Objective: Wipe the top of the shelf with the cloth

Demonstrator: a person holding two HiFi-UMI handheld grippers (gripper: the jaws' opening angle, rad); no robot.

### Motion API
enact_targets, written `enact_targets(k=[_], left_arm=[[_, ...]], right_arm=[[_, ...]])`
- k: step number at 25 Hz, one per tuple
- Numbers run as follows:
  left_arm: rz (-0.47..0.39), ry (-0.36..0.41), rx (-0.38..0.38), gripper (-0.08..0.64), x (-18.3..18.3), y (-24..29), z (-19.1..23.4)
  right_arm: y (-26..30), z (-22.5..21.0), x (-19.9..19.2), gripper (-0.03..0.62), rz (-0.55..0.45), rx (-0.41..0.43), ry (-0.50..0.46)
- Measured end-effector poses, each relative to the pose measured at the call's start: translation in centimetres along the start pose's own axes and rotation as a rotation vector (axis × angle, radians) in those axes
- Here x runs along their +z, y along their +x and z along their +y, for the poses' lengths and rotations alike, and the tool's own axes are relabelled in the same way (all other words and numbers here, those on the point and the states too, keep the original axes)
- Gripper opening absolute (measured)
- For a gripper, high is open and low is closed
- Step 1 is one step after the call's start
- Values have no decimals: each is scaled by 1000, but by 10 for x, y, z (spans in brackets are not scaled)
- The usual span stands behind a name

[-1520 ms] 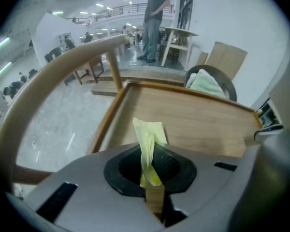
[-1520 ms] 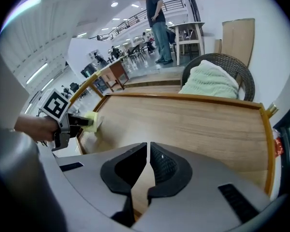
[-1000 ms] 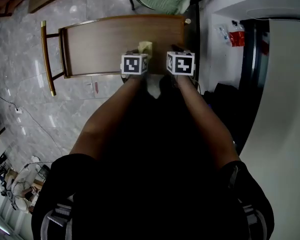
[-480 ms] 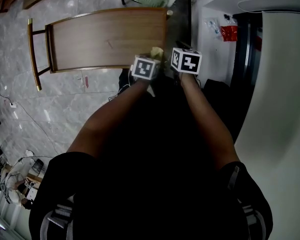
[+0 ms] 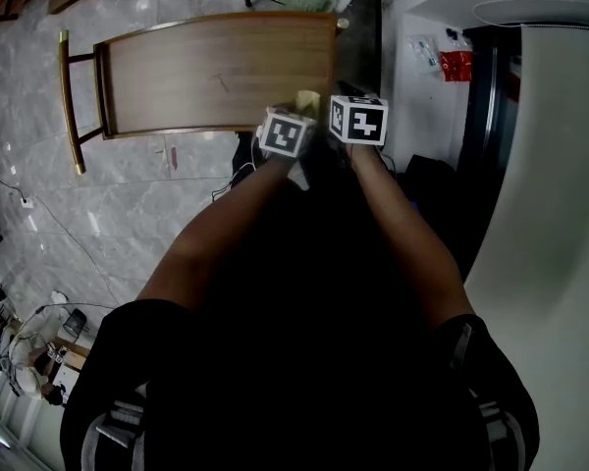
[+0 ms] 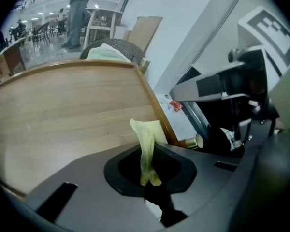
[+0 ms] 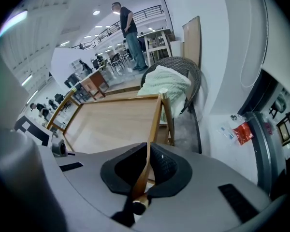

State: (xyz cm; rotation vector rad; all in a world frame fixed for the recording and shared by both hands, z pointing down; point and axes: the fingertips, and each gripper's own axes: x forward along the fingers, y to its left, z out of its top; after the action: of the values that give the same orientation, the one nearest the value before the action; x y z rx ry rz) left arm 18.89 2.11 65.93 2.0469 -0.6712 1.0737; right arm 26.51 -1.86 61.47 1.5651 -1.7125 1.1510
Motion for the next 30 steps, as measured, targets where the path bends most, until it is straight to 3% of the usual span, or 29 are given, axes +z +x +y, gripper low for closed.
enact_targets(k=[10,19,24,30], left_arm=[[9,-63,44,32,-33,-45,100],[-8,-115,150,34,-71,-108,227],[-24,-103,228,34,-90,-142,289],[-29,-209,317,34,-120,-180,363]], right_arm=[[28,84,-11,32,43,14,-8],[69,191,-2,32,51,71,-39],[88,236,2,32,51,85,-64],[108,283,4,32,52,108,-77]])
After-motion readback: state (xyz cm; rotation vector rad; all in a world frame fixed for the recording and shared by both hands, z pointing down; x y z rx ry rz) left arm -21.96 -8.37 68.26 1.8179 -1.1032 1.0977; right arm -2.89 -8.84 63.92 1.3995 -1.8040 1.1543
